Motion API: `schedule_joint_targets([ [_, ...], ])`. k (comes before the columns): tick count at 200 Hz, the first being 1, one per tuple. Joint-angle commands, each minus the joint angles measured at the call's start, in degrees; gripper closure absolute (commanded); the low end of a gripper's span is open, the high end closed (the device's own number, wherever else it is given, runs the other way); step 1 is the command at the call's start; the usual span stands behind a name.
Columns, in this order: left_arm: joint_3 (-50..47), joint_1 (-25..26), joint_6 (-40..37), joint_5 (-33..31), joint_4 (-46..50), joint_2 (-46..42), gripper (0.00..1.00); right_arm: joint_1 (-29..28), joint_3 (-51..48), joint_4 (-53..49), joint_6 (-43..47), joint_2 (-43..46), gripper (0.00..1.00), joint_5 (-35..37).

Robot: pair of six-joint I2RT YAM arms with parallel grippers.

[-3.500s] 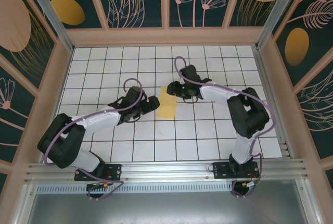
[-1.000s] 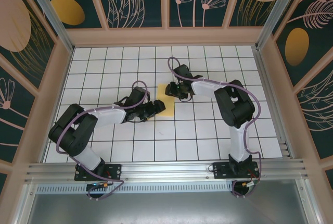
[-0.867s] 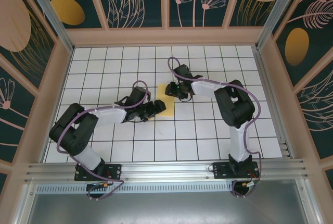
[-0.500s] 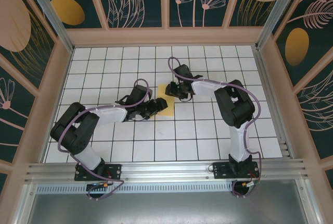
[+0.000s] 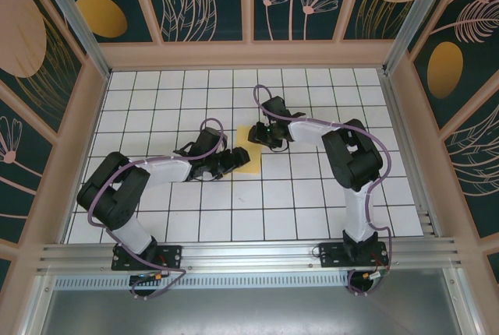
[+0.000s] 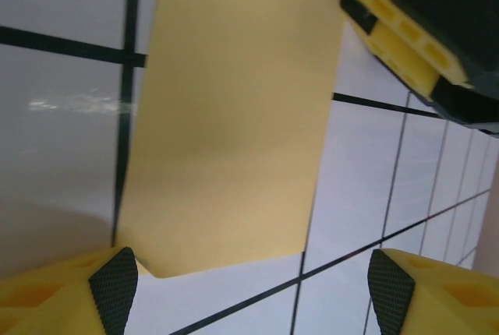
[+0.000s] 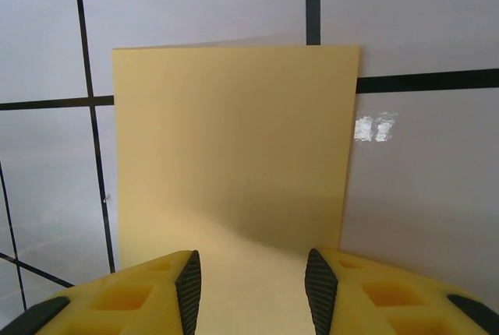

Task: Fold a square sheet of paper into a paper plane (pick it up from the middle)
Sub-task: Fold the triangle a second time at the center of the table.

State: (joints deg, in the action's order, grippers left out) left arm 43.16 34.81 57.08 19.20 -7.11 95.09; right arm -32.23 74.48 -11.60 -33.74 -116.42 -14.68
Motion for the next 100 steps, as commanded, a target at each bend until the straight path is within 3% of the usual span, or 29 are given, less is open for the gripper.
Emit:
schedule_joint_targets([
  [1,0.8,-0.4,-1.4,-1.9,3.7,-1.2,0.20,0.4,-1.9,-1.0,-1.1,-1.4,0.57,0.5],
  [100,1.2,-0.3,0.6,2.5,-1.6,-0.1,0.23,0.6,-2.2,-0.8,-1.4,-1.8,0.57,0.2],
])
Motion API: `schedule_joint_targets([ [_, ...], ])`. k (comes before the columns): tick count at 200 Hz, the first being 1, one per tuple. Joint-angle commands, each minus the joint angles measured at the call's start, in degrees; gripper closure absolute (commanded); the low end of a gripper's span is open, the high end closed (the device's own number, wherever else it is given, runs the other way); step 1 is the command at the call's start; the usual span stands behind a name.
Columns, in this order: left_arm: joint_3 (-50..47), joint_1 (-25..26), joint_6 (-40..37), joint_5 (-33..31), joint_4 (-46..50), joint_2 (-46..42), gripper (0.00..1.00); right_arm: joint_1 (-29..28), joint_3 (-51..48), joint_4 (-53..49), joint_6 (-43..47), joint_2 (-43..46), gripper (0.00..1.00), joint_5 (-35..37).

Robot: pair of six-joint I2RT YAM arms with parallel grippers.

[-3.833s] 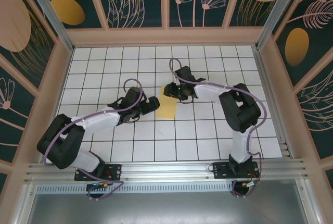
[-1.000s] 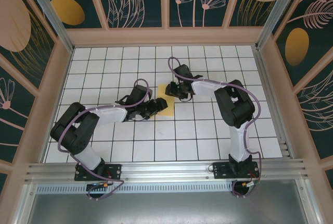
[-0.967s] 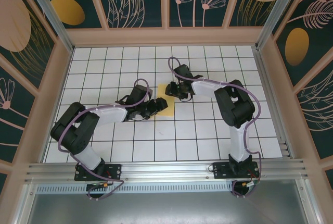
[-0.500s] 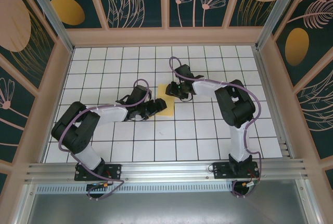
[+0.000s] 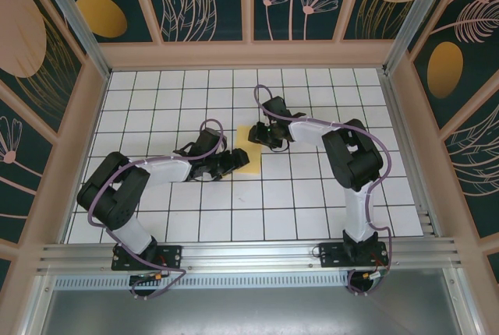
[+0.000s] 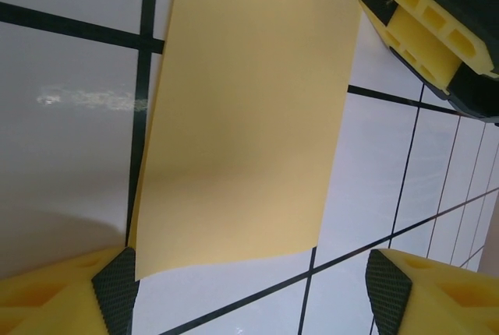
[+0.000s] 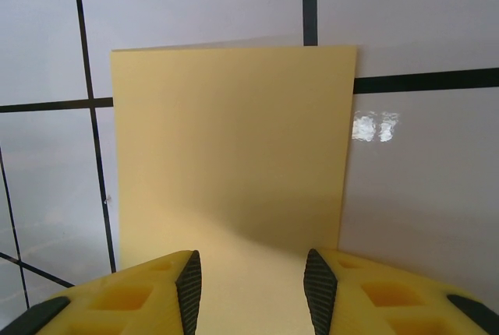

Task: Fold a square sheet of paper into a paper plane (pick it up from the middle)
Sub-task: Fold the triangle a second time at the center of the table.

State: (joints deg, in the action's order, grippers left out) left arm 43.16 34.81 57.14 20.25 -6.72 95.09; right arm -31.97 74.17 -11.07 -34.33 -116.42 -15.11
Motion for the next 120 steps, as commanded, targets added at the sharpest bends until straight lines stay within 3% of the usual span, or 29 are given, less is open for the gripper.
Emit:
schedule_joint_targets([
  [1,1.2,-0.4,0.5,1.4,-2.0,-0.1,0.23,0.3,-1.9,-1.3,-0.8,-1.8,0.57,0.6],
  [120,3.4,-0.4,0.3,-1.8,5.1,1.9,0.22,0.3,-2.6,-0.9,-1.0,-1.3,0.58,0.5],
])
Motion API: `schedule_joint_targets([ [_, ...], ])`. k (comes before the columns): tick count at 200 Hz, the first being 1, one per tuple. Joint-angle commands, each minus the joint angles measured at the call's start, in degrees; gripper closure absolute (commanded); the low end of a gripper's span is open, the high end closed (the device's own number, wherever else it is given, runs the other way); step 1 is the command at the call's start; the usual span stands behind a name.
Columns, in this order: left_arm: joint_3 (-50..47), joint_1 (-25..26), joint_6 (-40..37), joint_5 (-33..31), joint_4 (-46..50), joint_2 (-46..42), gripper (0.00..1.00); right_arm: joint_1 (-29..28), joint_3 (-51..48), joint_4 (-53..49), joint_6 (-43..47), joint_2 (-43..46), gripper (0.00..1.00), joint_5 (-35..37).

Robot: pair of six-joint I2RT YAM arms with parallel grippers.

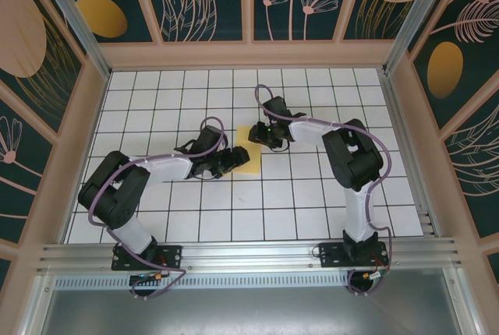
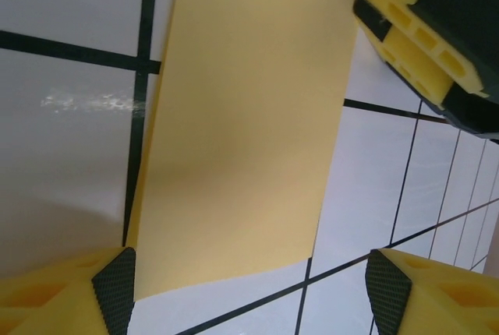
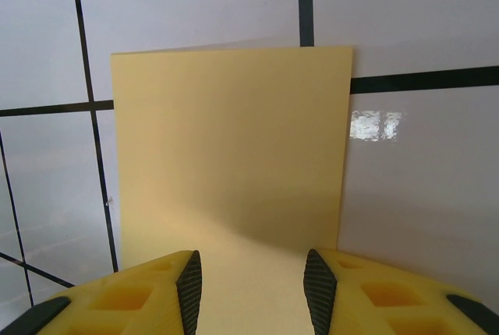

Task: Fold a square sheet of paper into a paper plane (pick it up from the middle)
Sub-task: Fold the triangle a second time at the center of the table.

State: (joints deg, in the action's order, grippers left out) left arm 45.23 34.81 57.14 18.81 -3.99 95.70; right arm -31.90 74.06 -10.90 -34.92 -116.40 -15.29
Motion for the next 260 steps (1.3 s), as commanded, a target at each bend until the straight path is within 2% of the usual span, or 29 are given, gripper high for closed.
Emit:
schedule_joint_targets([
  [1,1.4,-0.3,0.3,-0.3,2.3,1.4,0.22,0.2,-2.5,-1.0,-0.4,-1.2,0.57,0.7],
  [62,0.9,-0.4,1.7,3.0,-3.3,1.7,0.28,0.2,-3.0,-0.6,-0.5,-1.1,0.58,0.4],
  [159,1.1,-0.3,0.9,5.3,-10.0,0.7,0.29,0.2,-4.2,1.0,-0.3,0.4,0.58,-2.0],
  [172,1.6,-0.4,0.8,5.9,-11.1,0.8,0.30,2.2,-4.6,1.3,-0.2,0.6,0.58,-2.9],
  [214,2.8,-0.4,0.4,5.9,-10.2,0.6,0.31,2.9,-5.2,1.4,-0.4,0.6,0.58,-3.8],
  [260,-0.4,-0.4,0.3,5.0,-8.0,-1.4,0.33,2.9,-5.2,1.3,-0.5,0.3,0.59,-3.4],
])
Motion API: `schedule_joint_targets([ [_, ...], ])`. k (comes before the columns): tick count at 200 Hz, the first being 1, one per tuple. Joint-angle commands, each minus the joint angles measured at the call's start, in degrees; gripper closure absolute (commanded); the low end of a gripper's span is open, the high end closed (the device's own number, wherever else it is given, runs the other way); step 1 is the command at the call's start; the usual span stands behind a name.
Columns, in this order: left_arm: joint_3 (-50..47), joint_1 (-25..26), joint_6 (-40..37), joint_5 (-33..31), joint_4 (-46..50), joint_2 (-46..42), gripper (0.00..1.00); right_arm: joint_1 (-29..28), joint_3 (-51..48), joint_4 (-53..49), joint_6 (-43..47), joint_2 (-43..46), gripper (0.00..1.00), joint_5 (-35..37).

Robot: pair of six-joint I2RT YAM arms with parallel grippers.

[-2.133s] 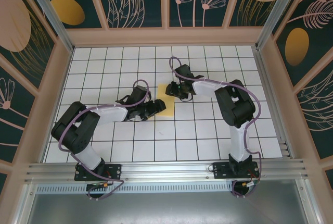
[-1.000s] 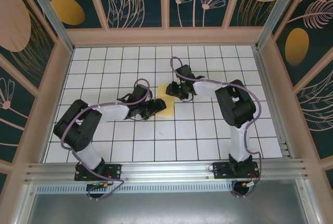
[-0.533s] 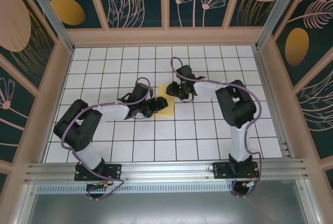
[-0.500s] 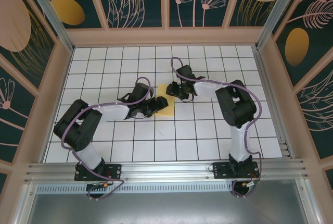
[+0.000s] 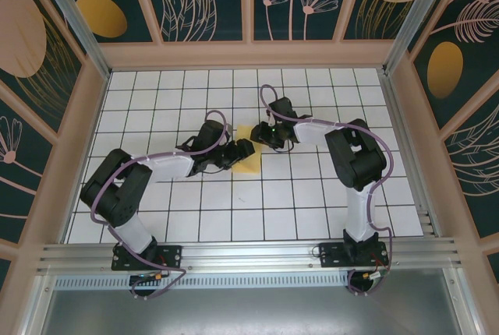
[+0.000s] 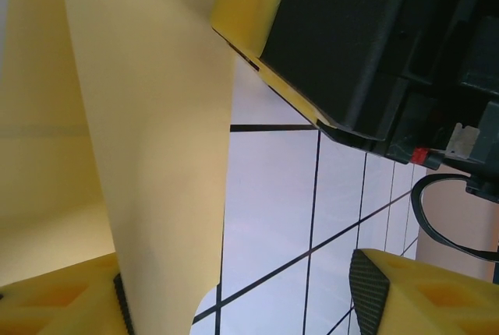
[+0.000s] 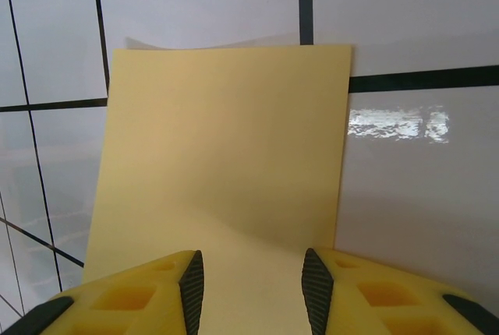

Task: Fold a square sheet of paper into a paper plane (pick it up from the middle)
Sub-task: Fold the triangle a second time at the center of the table.

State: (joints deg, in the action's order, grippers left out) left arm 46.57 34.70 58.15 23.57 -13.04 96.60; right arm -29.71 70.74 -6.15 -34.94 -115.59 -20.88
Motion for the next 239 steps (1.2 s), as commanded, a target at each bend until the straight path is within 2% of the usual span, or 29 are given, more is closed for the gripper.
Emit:
schedule_joint_targets([
  [1,-1.8,-0.3,-0.7,0.2,1.0,-2.3,0.33,0.8,-1.8,-3.4,-0.5,-0.5,0.59,2.2],
  [68,-0.9,-0.2,0.0,3.2,-2.7,-2.8,0.46,1.0,-1.6,-3.5,-0.4,-0.7,0.59,2.1],
  [96,1.0,-0.3,-0.7,3.4,-3.2,-1.4,0.45,0.9,-1.4,-3.7,-0.2,-0.7,0.59,1.7],
  [146,4.7,-0.3,-0.3,2.9,-4.8,3.6,0.39,1.4,-1.3,-3.3,0.0,-0.6,0.59,-0.6],
  [179,5.6,-0.2,-0.2,2.8,-5.2,5.9,0.39,2.1,-2.0,-2.0,-0.4,0.2,0.59,-3.1],
  [202,5.5,-0.3,-0.3,1.9,-5.1,6.6,0.44,3.4,-3.2,0.8,-0.6,2.1,0.59,-6.7],
  [239,5.2,-0.3,-0.5,0.5,-4.8,7.3,0.59,5.2,-5.2,5.8,0.8,6.6,0.64,-13.4],
])
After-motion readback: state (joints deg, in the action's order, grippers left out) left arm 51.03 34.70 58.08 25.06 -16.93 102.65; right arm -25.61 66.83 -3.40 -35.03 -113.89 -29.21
